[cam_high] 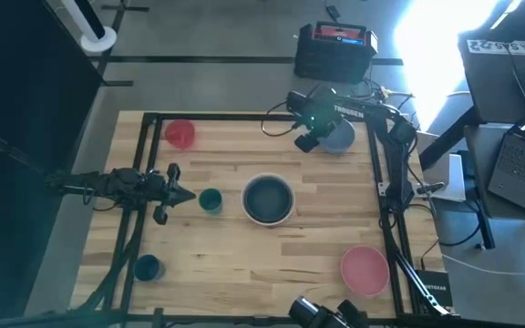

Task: Nest bowls inside each other
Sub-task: Stack the light blue bowl on top of the blue bowl, then stack the pink bowl on top of the light blue bowl

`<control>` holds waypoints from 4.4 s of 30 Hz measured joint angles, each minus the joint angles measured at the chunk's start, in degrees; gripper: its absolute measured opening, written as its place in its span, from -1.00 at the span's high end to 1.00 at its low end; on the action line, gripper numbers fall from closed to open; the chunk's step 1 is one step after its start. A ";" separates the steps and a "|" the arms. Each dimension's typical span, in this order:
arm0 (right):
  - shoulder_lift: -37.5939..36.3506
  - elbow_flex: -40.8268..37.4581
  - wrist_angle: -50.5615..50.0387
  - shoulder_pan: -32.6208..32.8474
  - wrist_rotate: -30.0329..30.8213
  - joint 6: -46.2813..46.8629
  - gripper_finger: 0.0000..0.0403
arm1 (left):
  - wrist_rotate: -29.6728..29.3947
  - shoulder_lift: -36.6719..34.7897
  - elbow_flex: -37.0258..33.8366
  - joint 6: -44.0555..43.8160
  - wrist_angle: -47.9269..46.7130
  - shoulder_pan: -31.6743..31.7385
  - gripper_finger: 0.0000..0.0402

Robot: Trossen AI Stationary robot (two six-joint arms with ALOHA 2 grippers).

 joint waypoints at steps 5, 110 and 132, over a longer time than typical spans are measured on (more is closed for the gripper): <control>0.04 -2.79 2.70 0.20 -0.78 -0.83 0.40 | 0.01 0.00 -0.01 -0.01 0.00 0.00 1.00; -39.37 -40.73 13.52 87.41 -8.30 45.52 0.23 | 0.01 0.01 -0.02 0.00 0.00 0.00 1.00; -38.91 -34.21 33.23 66.87 -8.66 37.97 1.00 | 0.02 0.00 -0.02 0.00 0.00 0.00 1.00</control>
